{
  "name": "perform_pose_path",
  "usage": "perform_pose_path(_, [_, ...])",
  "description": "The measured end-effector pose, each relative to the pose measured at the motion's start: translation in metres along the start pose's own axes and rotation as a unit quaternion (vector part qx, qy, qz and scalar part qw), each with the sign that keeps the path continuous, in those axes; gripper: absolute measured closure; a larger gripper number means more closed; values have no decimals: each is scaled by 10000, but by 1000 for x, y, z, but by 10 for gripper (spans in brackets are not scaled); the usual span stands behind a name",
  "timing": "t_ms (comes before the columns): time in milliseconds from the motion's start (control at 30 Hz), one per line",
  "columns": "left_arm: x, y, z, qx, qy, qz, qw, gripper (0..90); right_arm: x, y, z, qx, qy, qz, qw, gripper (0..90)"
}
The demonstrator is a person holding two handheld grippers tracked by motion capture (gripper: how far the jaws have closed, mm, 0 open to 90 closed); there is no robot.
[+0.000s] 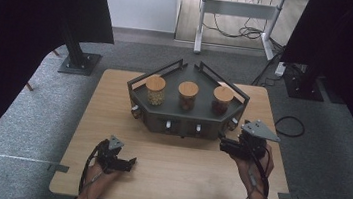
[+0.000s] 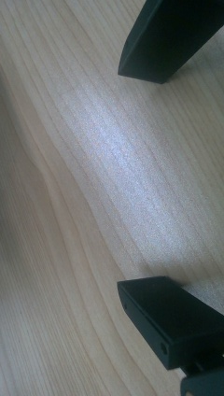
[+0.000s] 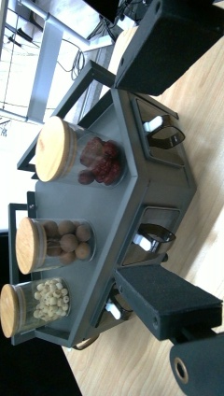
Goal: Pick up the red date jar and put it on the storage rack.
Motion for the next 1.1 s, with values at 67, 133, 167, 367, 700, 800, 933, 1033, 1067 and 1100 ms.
perform_pose_path(67, [0,0,0,9,0,-8,10000,2,-1,-2,0,-4,5,-10,10000,85])
perform_pose_path(133, [0,0,0,12,1,-10,10000,2,-2,-5,-1,-11,4,-23,10000,85])
perform_pose_path(167, [0,0,0,10,1,-9,10000,2,-3,-7,-1,-13,0,-32,10000,85])
perform_pose_path(367, [0,0,0,9,2,-10,10000,2,-7,-17,-2,-36,-26,-72,10000,87])
perform_pose_path(700, [0,0,0,3,5,0,10000,2,-11,-33,-3,-29,-78,-112,9999,91])
perform_pose_path(800, [0,0,0,4,6,-1,10000,2,-11,-36,-4,-44,-103,-129,9999,91])
perform_pose_path(933, [0,0,0,5,6,-1,10000,2,-10,-45,-4,-19,-126,-183,9998,91])
perform_pose_path(1033, [0,0,0,4,6,-1,10000,2,-10,-48,-4,-14,-142,-211,9997,91])
perform_pose_path(1067, [0,0,0,3,6,-1,10000,2,-9,-50,-3,-8,-151,-221,9996,91])
perform_pose_path(1100, [0,0,0,5,6,-1,10000,2,-8,-54,-3,14,-165,-250,9995,91])
Point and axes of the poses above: each handheld gripper's, and its own axes: x roughly forward along the jaws, y roughly out of its top, z roughly to its right, the point moved 2 cm from there along x, roughly forward along the jaws, and after that the axes turned 5 degrees about -z, right-handed, at the moved point
